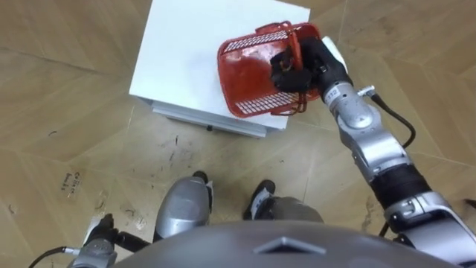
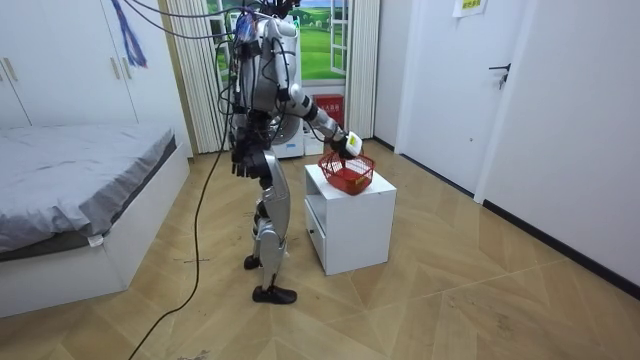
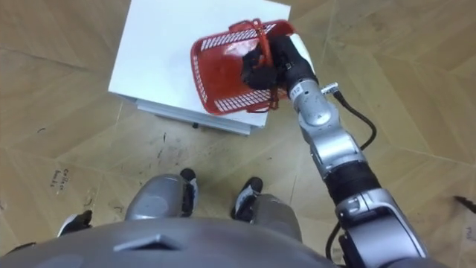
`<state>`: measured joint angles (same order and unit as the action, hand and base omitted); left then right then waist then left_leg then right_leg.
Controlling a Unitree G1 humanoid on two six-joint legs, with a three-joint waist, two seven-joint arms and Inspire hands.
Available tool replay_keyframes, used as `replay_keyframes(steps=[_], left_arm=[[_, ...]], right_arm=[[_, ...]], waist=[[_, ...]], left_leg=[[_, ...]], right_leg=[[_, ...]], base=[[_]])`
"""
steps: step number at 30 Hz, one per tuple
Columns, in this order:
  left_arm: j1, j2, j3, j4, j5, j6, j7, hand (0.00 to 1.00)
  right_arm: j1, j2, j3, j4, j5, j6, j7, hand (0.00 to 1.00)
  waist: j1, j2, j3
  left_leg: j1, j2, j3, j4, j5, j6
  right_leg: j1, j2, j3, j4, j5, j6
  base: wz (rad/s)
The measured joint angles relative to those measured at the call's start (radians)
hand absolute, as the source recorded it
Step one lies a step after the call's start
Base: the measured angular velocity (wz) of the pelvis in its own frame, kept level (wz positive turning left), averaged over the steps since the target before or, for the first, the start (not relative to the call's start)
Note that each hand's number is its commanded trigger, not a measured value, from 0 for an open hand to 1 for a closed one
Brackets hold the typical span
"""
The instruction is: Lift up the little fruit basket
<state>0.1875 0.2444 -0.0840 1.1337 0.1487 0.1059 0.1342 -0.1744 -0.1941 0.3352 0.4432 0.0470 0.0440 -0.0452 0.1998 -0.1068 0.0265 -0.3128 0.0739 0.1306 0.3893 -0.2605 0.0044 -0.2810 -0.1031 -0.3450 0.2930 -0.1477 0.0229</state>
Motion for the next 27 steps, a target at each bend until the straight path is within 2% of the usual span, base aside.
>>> replay_keyframes(steps=[8,18,27], left_arm=[[0.0,0.004,-0.008,0.001,0.0,0.005,-0.015,0.0],[-0.002,0.005,-0.008,0.0,-0.003,0.005,-0.018,0.0],[-0.005,0.003,-0.016,-0.002,-0.018,0.004,-0.01,0.0]], right_arm=[[-0.023,0.001,0.016,0.04,-0.001,0.0,-0.029,0.0],[-0.023,0.002,0.048,0.062,0.004,0.0,-0.017,0.0],[-0.023,0.009,0.076,0.062,0.022,0.0,-0.004,0.0]], waist=[[0.001,-0.007,-0.0004],[0.001,-0.021,0.0006],[0.002,-0.019,0.0023]], left_leg=[[-0.011,0.0,-0.008,0.003,0.0,0.0],[-0.011,0.002,-0.007,0.008,0.0,0.0],[-0.017,0.001,-0.008,0.01,0.0,0.0]], right_leg=[[-0.004,0.0,-0.008,-0.001,0.0,0.0],[-0.003,-0.001,-0.008,-0.001,0.001,-0.002],[-0.003,0.001,-0.014,-0.002,0.002,-0.003]], base=[[0.02],[0.0],[0.0]])
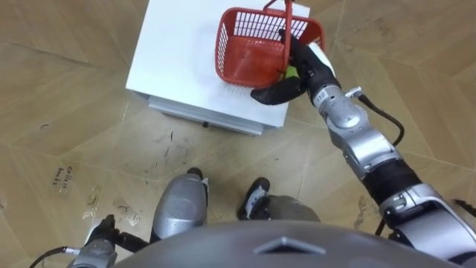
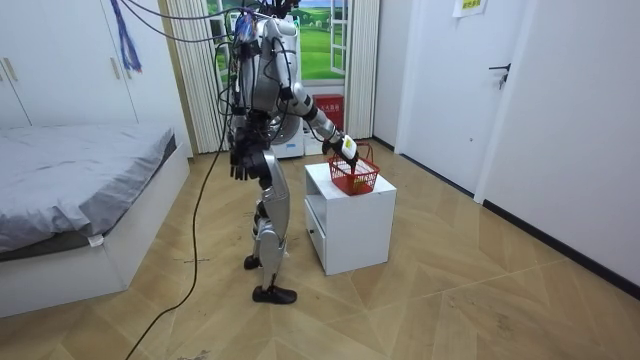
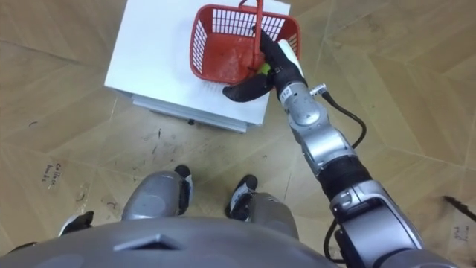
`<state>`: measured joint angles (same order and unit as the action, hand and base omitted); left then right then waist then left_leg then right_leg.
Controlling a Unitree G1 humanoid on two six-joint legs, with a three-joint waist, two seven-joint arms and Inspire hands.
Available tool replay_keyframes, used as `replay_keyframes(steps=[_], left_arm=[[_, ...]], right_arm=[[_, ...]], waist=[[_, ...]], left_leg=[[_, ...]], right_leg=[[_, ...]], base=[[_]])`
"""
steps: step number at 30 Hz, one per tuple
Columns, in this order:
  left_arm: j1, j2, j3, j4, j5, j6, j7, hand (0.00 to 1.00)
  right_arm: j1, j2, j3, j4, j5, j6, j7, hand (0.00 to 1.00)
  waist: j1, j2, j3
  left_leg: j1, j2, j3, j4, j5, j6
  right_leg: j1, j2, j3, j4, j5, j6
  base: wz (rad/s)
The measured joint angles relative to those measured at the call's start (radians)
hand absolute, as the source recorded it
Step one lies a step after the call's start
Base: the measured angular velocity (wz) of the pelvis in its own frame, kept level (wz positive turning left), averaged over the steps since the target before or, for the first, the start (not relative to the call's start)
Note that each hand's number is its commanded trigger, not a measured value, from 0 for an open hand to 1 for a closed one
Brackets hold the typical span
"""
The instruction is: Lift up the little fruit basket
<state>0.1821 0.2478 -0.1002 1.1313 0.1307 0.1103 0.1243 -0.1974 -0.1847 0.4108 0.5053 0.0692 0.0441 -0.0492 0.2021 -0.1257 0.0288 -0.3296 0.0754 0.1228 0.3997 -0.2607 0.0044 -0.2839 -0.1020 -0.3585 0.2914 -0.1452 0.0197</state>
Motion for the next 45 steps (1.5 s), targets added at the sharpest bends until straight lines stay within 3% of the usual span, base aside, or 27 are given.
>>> replay_keyframes(steps=[14,20,24,29,32,34,35,40,45], left_arm=[[-0.017,-0.005,0.008,0.008,0.008,-0.001,0.002,0.0],[-0.037,-0.004,0.017,-0.002,0.009,-0.002,0.0,0.0],[-0.032,-0.005,0.02,-0.008,0.032,-0.006,-0.002,0.0],[-0.021,-0.006,0.02,-0.01,0.038,-0.006,0.001,0.0],[-0.017,-0.005,0.026,-0.012,0.039,-0.006,0.001,0.0],[-0.015,-0.007,0.036,-0.025,0.039,-0.005,0.001,0.0],[-0.011,-0.013,0.05,-0.033,0.039,-0.003,0.001,0.0],[0.033,-0.069,0.138,-0.061,0.038,-0.007,0.003,0.0],[0.034,-0.063,0.153,-0.059,0.039,-0.008,0.004,0.0]], right_arm=[[0.001,-0.004,-0.002,-0.005,-0.059,0.0,0.001,0.0],[0.036,-0.018,-0.012,-0.122,-0.084,0.0,0.001,0.0],[0.087,-0.023,-0.013,-0.218,-0.119,-0.004,0.001,0.0],[0.149,-0.052,-0.022,-0.311,-0.135,-0.012,0.002,0.0],[0.198,-0.058,-0.07,-0.347,-0.136,-0.021,-0.004,0.0],[0.226,-0.057,-0.102,-0.384,-0.137,-0.021,-0.008,0.0],[0.243,-0.057,-0.12,-0.403,-0.142,-0.021,-0.013,0.0],[0.313,-0.054,-0.235,-0.412,-0.169,-0.025,-0.013,0.0],[0.372,-0.054,-0.291,-0.395,-0.183,-0.025,-0.001,0.0]], waist=[[-0.001,0.002,0.0013],[-0.01,0.008,0.0025],[-0.011,0.021,-0.0034],[-0.039,0.029,-0.0103],[-0.066,0.039,-0.0229],[-0.075,0.042,-0.0227],[-0.086,0.051,-0.022],[-0.12,0.092,-0.0388],[-0.157,0.09,-0.0352]], left_leg=[[0.012,0.001,0.004,-0.005,0.0,0.0],[0.057,0.004,0.016,-0.027,0.0,0.0],[0.12,0.001,0.043,-0.061,0.0,0.0],[0.204,0.0,0.076,-0.093,0.0,0.0],[0.227,-0.001,0.08,-0.102,0.0,0.0],[0.241,-0.001,0.093,-0.11,0.0,0.0],[0.255,0.0,0.097,-0.115,0.0,0.0],[0.336,-0.003,0.123,-0.163,0.001,-0.001],[0.361,-0.002,0.121,-0.178,0.005,-0.007]], right_leg=[[0.003,-0.002,0.001,0.001,0.0,0.0],[0.038,0.0,0.006,-0.003,0.0,0.0],[0.074,0.001,0.026,-0.005,0.0,0.0],[0.128,0.007,0.057,-0.02,0.003,0.005],[0.152,0.007,0.06,-0.034,0.006,0.01],[0.158,0.01,0.08,-0.037,0.007,0.012],[0.169,0.013,0.085,-0.04,0.008,0.013],[0.22,0.018,0.107,-0.057,0.01,0.017],[0.242,0.024,0.109,-0.058,0.01,0.018]], base=[[-0.01],[-0.05],[-0.17],[-0.17],[-0.04],[-0.16],[-0.12],[-0.17],[-0.02]])
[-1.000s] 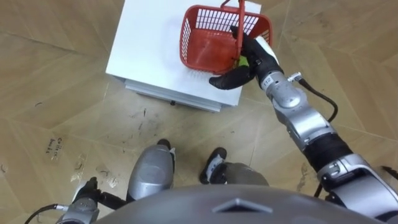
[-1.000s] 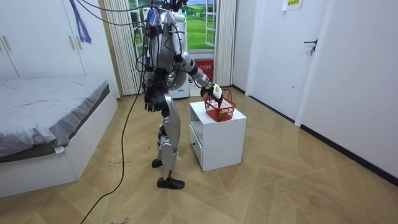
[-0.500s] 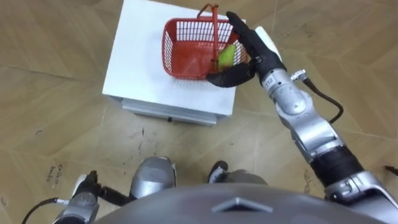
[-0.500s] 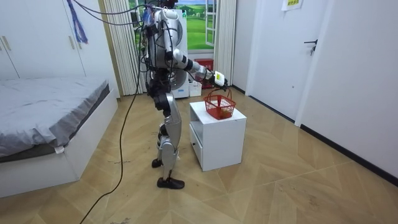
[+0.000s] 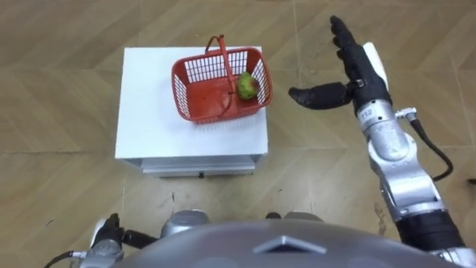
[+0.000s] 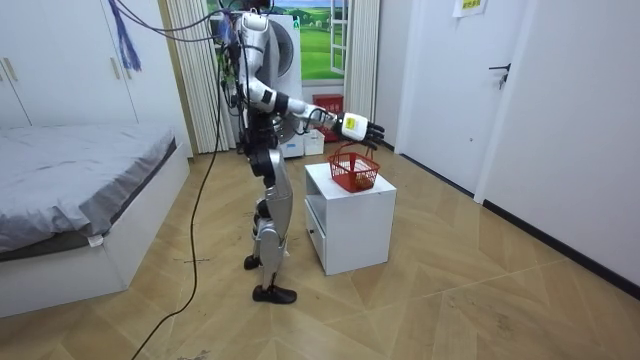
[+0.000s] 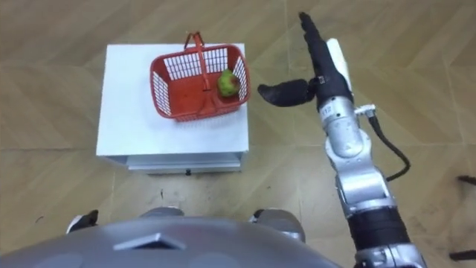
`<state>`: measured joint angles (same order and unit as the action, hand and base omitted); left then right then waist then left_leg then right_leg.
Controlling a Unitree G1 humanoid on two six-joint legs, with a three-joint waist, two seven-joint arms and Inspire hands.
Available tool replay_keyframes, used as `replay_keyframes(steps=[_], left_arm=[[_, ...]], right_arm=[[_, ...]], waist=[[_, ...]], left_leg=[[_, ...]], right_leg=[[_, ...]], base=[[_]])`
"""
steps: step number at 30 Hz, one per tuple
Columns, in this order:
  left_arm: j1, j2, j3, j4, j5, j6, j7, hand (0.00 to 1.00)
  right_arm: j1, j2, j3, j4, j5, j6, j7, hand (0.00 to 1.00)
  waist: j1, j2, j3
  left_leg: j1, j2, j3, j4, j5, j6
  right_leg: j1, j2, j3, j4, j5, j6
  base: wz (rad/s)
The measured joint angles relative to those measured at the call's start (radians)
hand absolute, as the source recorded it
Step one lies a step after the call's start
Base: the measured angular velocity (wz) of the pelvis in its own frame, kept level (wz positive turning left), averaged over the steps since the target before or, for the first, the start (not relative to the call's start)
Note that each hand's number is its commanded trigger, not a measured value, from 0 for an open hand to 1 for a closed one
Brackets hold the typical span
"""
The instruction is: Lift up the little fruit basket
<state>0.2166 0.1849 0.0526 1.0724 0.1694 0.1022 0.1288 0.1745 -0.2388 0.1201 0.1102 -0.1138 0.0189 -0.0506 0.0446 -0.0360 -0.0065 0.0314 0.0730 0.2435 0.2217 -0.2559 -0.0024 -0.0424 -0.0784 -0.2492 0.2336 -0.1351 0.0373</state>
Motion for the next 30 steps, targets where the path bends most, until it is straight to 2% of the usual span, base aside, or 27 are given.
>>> replay_keyframes(steps=[1,8,10,17,18,19,20,21,23,25,28,30], left_arm=[[0.002,0.0,0.006,-0.003,0.001,0.0,0.0,0.0],[0.057,0.001,0.043,-0.083,0.043,0.0,0.016,0.0],[0.069,0.001,0.064,-0.079,0.07,0.0,0.018,0.0],[0.079,-0.012,0.144,-0.061,0.132,0.001,0.021,0.0],[0.082,-0.015,0.146,-0.061,0.147,0.005,0.021,0.0],[0.081,-0.02,0.149,-0.061,0.161,0.01,0.021,0.0],[0.081,-0.021,0.149,-0.061,0.164,0.013,0.021,0.0],[0.081,-0.024,0.149,-0.062,0.173,0.021,0.022,0.0],[0.08,-0.032,0.149,-0.061,0.18,0.032,0.026,0.0],[0.08,-0.05,0.148,-0.06,0.18,0.053,0.034,0.0],[0.063,-0.058,0.148,-0.055,0.18,0.071,0.034,0.0],[0.059,-0.058,0.149,-0.047,0.186,0.078,0.033,0.0]], right_arm=[[0.016,0.0,-0.015,0.003,-0.022,0.0,0.006,0.0],[0.094,0.001,-0.098,0.179,-0.111,-0.01,-0.004,0.0],[0.103,0.0,-0.118,0.353,-0.119,-0.024,-0.022,0.0],[0.111,0.007,-0.165,0.771,-0.205,-0.015,-0.033,0.0],[0.109,0.01,-0.164,0.835,-0.225,-0.015,-0.031,0.0],[0.1,0.014,-0.163,0.898,-0.237,-0.008,-0.023,0.0],[0.098,0.018,-0.163,0.92,-0.24,0.003,-0.017,0.0],[0.093,0.03,-0.163,0.957,-0.243,0.021,-0.006,0.0],[0.07,0.048,-0.162,1.014,-0.244,0.043,0.011,0.0],[0.052,0.068,-0.161,1.072,-0.244,0.078,0.028,0.0],[0.043,0.085,-0.16,1.105,-0.23,0.119,0.053,0.0],[0.041,0.086,-0.16,1.114,-0.226,0.133,0.067,0.0]], waist=[[-0.013,-0.001,0.0005],[-0.025,-0.015,0.0049],[-0.033,-0.016,0.0053],[-0.022,-0.008,0.0031],[-0.02,-0.005,0.0054],[-0.019,-0.011,0.0061],[-0.017,-0.007,0.0083],[-0.015,-0.012,0.0053],[-0.014,-0.012,0.0058],[-0.015,-0.013,0.007],[-0.015,-0.015,0.0079],[-0.015,-0.014,0.0077]], left_leg=[[0.002,0.0,-0.002,-0.001,0.0,0.0],[0.023,0.001,0.003,-0.011,0.0,0.0],[0.043,0.0,-0.003,-0.02,0.0,0.0],[0.058,0.001,-0.008,-0.03,0.0,-0.002],[0.068,-0.001,-0.008,-0.032,0.001,-0.002],[0.08,-0.001,-0.01,-0.033,0.001,-0.002],[0.084,-0.001,-0.011,-0.035,0.001,-0.002],[0.087,-0.002,-0.011,-0.035,0.001,-0.002],[0.092,-0.002,-0.01,-0.035,0.001,-0.004],[0.104,-0.001,-0.017,-0.04,0.0,-0.005],[0.108,-0.001,-0.037,-0.036,0.001,-0.008],[0.108,-0.001,-0.048,-0.035,0.002,-0.009]], right_leg=[[0.003,0.0,-0.003,0.0,0.0,0.0],[0.017,0.002,-0.002,-0.001,-0.001,0.001],[0.048,0.004,-0.008,-0.024,-0.001,0.002],[0.065,0.007,-0.014,-0.037,-0.005,0.007],[0.083,0.008,-0.014,-0.051,-0.005,0.008],[0.095,0.008,-0.013,-0.051,-0.006,0.009],[0.097,0.008,-0.012,-0.049,-0.008,0.011],[0.1,0.008,-0.009,-0.048,-0.012,0.012],[0.104,0.008,-0.009,-0.047,-0.013,0.011],[0.121,0.008,-0.018,-0.047,-0.014,0.011],[0.137,0.006,-0.04,-0.048,-0.015,0.008],[0.143,0.006,-0.055,-0.048,-0.016,0.007]], base=[[0.04],[0.0],[0.11],[0.03],[0.0],[0.04],[0.03],[0.0],[-0.02],[0.08],[0.19],[0.15]])
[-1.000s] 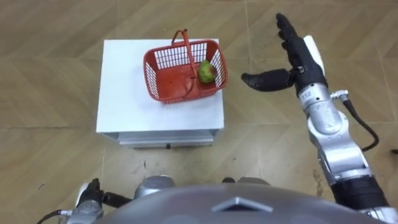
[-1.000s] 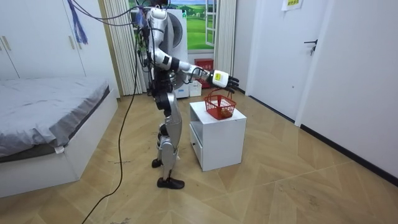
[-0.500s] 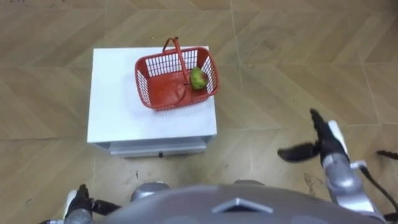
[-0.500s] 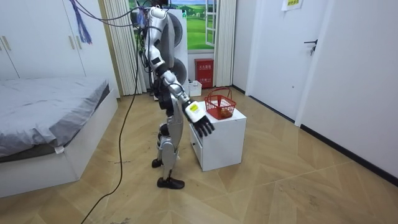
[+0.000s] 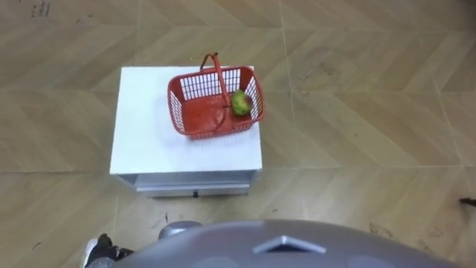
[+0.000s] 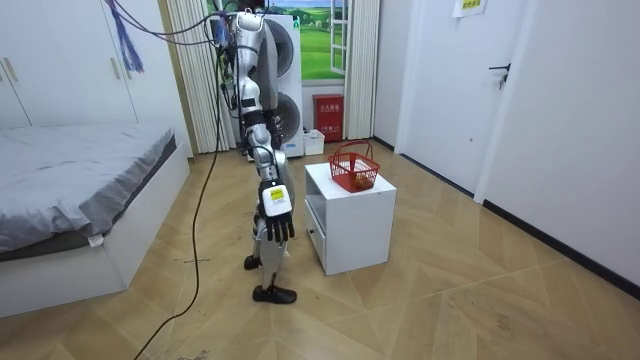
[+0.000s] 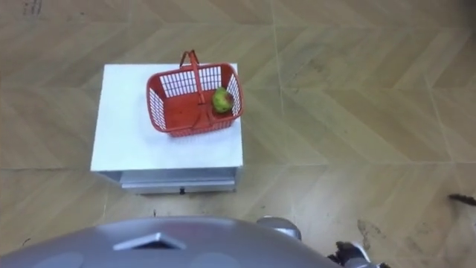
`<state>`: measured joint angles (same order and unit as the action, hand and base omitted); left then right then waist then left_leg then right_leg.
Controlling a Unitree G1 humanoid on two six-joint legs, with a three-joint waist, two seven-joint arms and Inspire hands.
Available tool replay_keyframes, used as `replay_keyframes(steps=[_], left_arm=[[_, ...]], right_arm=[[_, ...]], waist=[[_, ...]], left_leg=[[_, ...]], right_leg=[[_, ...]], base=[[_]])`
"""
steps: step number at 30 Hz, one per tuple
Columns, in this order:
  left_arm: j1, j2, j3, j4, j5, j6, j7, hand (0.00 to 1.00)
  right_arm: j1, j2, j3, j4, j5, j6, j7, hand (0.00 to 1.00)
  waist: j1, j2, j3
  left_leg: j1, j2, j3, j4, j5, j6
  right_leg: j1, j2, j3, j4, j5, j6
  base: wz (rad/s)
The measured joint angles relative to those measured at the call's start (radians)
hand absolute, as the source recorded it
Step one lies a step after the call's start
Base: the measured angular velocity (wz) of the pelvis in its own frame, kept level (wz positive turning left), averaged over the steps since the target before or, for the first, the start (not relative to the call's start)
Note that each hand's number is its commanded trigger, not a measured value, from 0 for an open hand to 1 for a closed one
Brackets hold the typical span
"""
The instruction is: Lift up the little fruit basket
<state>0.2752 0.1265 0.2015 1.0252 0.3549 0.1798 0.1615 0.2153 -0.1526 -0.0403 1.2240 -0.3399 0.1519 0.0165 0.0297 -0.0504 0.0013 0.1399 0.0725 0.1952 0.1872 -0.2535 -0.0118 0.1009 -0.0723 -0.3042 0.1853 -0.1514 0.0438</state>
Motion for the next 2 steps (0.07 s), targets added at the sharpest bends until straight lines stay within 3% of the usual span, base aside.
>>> replay_keyframes(steps=[2], left_arm=[[-0.001,0.0,0.0,0.008,0.003,0.004,-0.001,0.0]], right_arm=[[-0.01,0.0,0.0,0.012,0.001,0.013,0.01,0.0]], waist=[[0.001,0.0,0.0001]], left_leg=[[0.002,0.001,-0.006,0.0,0.001,-0.002]], right_leg=[[0.004,0.001,-0.003,0.0,-0.002,-0.001]], base=[[0.1]])
